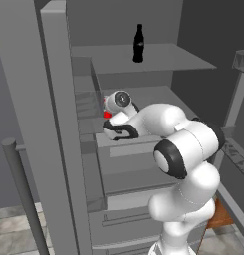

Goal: Open the fridge, grab two sodas, and place both sodas inside the bowl with ice on the dining counter.

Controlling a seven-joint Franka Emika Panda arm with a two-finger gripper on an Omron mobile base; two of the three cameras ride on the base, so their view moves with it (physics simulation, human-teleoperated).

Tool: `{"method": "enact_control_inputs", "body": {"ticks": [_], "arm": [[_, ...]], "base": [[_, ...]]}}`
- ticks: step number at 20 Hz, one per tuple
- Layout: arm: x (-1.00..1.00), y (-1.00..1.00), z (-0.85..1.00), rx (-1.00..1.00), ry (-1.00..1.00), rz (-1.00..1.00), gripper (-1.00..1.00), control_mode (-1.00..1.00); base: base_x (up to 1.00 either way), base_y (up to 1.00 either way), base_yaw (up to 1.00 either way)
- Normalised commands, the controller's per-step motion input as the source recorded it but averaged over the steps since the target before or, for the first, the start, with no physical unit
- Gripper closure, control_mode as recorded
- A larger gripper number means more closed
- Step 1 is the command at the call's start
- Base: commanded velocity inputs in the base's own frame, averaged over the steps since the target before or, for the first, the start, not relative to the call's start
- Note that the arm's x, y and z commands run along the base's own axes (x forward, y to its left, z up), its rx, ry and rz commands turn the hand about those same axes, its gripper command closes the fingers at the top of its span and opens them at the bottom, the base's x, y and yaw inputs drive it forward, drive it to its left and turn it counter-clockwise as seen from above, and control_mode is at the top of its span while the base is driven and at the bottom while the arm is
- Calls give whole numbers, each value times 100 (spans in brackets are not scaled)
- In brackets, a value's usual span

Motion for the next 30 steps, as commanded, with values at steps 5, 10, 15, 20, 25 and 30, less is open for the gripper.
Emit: {"method": "enact_control_inputs", "body": {"ticks": [5,10,15,20,25,30], "arm": [[5,2,-10,-2,0,0,100,-100],[0,0,-2,-1,0,0,100,-100],[0,0,-2,0,0,0,100,-100],[-1,0,-6,0,0,0,100,-100],[-19,-6,-8,0,0,0,100,-100],[-51,-25,3,0,0,0,100,-100]], "base": [[0,0,0],[0,0,0],[0,0,0],[0,0,0],[0,0,0],[0,0,0]]}}
